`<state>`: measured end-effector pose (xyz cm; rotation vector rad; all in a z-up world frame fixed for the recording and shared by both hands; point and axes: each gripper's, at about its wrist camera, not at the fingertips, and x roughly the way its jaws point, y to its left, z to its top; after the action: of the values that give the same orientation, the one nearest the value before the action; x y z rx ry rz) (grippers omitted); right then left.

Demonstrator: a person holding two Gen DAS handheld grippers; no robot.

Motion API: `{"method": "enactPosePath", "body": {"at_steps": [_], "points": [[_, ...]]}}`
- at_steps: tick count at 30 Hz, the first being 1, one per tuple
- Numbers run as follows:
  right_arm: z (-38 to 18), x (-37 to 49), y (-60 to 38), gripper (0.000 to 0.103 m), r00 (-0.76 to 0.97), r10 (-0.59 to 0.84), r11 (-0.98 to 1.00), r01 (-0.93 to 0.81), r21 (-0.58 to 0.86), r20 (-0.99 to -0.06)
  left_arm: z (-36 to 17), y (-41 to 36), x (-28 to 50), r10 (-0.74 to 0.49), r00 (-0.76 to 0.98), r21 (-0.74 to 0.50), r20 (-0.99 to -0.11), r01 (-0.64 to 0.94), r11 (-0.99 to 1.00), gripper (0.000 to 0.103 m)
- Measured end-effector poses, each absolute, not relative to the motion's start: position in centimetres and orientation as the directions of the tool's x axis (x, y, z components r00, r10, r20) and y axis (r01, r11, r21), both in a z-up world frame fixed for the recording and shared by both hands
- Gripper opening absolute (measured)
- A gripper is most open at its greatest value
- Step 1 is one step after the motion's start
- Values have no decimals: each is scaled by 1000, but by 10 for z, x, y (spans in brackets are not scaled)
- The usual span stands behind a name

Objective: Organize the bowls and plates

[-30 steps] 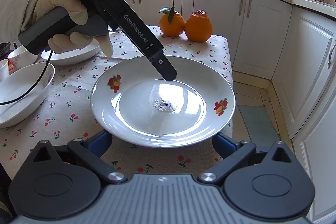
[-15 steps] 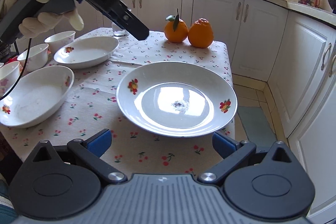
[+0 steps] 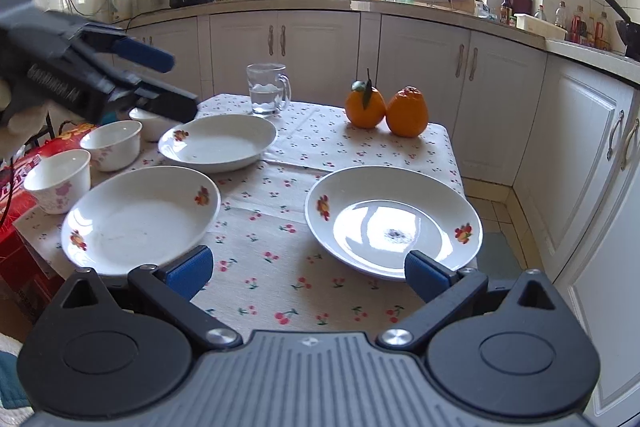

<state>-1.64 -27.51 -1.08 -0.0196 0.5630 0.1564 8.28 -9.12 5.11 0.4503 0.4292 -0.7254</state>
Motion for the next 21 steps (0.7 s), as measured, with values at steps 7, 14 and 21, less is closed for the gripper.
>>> {"method": "enactPosePath", "body": {"at_steps": [7, 14, 21], "points": [[-15, -18, -255, 103, 812, 200, 978, -196, 67, -549, 18, -46, 48, -493, 684, 216, -538, 677, 703, 95], [-22, -15, -230, 103, 784, 215, 975, -211, 76, -583, -12, -12, 27, -481, 672, 166, -564, 663, 730, 95], [-26, -9, -211, 103, 742, 220, 969, -240, 55, -634, -43, 7, 28, -448, 640, 114, -624, 642, 758, 95]]}}
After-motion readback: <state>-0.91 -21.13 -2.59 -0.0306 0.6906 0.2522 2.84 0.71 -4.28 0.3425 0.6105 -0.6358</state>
